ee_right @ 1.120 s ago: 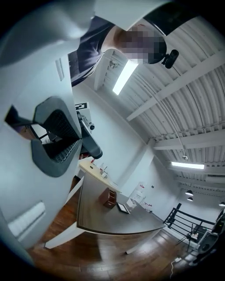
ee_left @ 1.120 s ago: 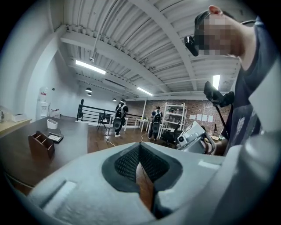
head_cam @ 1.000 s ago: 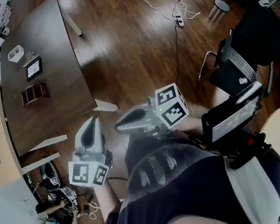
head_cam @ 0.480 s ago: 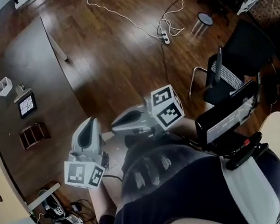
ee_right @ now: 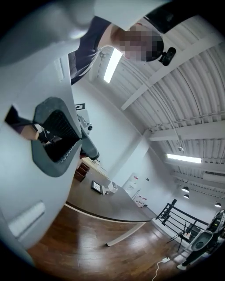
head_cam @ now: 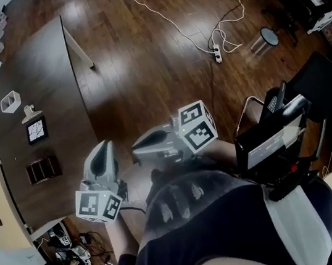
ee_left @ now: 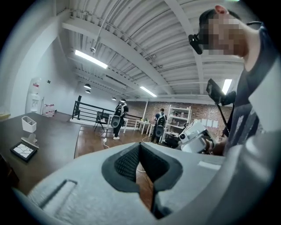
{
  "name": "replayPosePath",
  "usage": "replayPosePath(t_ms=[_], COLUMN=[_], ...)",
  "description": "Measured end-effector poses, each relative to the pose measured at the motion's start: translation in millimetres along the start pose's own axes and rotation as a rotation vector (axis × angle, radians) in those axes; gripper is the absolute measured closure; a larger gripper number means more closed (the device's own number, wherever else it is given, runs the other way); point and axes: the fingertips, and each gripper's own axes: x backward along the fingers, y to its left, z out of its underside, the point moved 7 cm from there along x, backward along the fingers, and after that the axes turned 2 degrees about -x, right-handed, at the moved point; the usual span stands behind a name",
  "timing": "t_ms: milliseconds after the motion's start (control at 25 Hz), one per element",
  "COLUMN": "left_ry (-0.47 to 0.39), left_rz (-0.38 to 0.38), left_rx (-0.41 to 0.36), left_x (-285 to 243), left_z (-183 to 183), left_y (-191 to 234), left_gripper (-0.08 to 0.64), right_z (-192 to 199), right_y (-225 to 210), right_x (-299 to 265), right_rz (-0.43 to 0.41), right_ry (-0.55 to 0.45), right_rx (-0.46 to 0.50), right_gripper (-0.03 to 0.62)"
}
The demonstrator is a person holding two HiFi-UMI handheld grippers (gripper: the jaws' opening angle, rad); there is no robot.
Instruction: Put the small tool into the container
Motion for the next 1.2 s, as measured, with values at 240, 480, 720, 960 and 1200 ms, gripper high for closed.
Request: replayPosePath(t_ms=[240,480,720,960,1200], left_ry=[0.046,0.105,0.164,0.149,0.015], left_rz=[-0.098,-0.165,-0.186,-0.288,-0.357], left_rx=[-0.024,-0.058,-0.093,-0.061,-0.011], left_x=[-79.5,-136.7,-169.0,-161.0,-148.1], left_z=[-14.3,-21.3,-37.4,-43.3,-50.7], left_y=[-22.8,-35.6,-32.2,11.6,80.3], left_gripper=[0.563,0.563,0.563,0.563,0.563], right_z=[-44.6,-72.8,-105.2,-128.0,-167.3], right_y=[-33.2,-69.2,-95.4,-117.1,-144.5], right_x=[79.3,121.5,140.8,109.3,55.9], right_rz=[-0.030,-0.113,-0.141,-0.151,-0.115], right_ry=[0.072,0.067,0.055,0.131,0.229], right_rx=[0.050,-0.020,-0.049,-0.030,0.040], right_gripper=[0.594,0.594,0.594,0.594,0.594])
